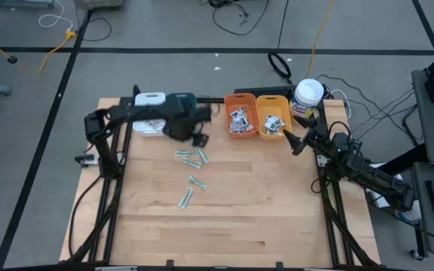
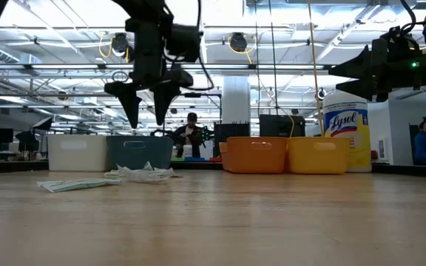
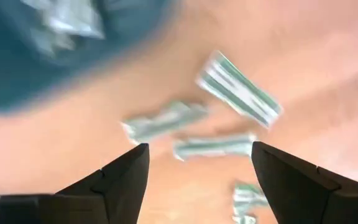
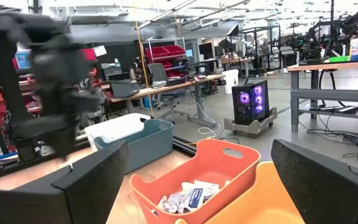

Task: Pick & Place First Aid Supplies
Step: Put the bandage pack into the blue bin

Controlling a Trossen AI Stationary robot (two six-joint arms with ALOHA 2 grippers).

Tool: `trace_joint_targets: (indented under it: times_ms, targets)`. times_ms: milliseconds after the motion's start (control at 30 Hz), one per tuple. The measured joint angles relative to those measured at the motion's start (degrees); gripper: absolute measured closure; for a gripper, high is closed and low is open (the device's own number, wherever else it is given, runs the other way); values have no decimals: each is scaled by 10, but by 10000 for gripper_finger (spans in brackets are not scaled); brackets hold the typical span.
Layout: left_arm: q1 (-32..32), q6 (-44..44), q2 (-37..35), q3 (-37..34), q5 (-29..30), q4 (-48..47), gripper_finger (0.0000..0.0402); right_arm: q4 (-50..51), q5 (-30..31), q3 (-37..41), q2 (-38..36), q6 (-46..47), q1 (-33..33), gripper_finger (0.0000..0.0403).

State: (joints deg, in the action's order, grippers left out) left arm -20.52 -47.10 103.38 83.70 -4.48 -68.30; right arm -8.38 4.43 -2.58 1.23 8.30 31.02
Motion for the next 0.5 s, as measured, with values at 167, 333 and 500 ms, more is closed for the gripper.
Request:
trace_joint_targets:
  times_ms: [167, 333, 500]
  targets:
    - [114, -85, -30, -57, -1, 54, 120, -1, 0, 0, 0, 0, 0, 11]
    - [224, -188, -42, -90, -14, 85, 115, 0, 0, 0, 0, 0, 0, 11]
    - [303, -257, -42, -95, -16, 85, 122, 0, 0, 0, 0, 0, 0, 11]
